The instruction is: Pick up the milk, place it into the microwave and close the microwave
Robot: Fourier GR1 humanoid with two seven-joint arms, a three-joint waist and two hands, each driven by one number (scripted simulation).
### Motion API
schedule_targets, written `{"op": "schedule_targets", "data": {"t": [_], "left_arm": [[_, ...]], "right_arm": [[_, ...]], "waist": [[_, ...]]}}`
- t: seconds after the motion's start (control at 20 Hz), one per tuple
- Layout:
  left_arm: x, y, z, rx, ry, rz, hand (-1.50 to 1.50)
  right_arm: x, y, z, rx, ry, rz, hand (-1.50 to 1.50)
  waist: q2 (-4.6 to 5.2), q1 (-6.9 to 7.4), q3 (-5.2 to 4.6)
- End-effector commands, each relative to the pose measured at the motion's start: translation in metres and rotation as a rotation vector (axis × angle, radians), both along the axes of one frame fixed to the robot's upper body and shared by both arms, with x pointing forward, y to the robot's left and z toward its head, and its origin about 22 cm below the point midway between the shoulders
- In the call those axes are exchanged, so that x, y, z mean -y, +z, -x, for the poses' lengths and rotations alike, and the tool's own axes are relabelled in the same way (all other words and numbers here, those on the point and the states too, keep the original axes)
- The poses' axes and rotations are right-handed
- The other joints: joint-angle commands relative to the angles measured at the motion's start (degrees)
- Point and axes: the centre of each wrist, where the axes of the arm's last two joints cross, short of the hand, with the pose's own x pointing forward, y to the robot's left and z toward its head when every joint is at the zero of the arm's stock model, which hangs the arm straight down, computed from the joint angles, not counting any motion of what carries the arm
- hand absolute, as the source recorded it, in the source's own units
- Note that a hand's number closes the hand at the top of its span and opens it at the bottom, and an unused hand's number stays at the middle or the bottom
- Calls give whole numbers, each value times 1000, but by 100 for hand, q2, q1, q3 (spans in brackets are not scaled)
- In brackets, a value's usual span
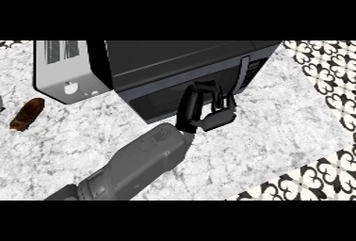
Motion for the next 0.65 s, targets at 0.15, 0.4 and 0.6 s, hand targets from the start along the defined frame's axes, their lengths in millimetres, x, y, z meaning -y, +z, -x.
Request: {"op": "schedule_targets", "data": {"t": [0.15, 0.4, 0.6], "left_arm": [[-1, 12, -19, -1, 19, -15, 150], [1, 15, -21, -5, 27, -5, 150], [-1, 8, -18, -9, 23, 1, 150]], "right_arm": [[7, 6, -6, -1, 32, -14, -150], [14, 8, -8, -7, 28, -28, -150], [16, 13, -11, 8, 36, -38, -150]], "waist": [[49, -7, -15], [65, -17, 1], [69, 1, -7]]}}
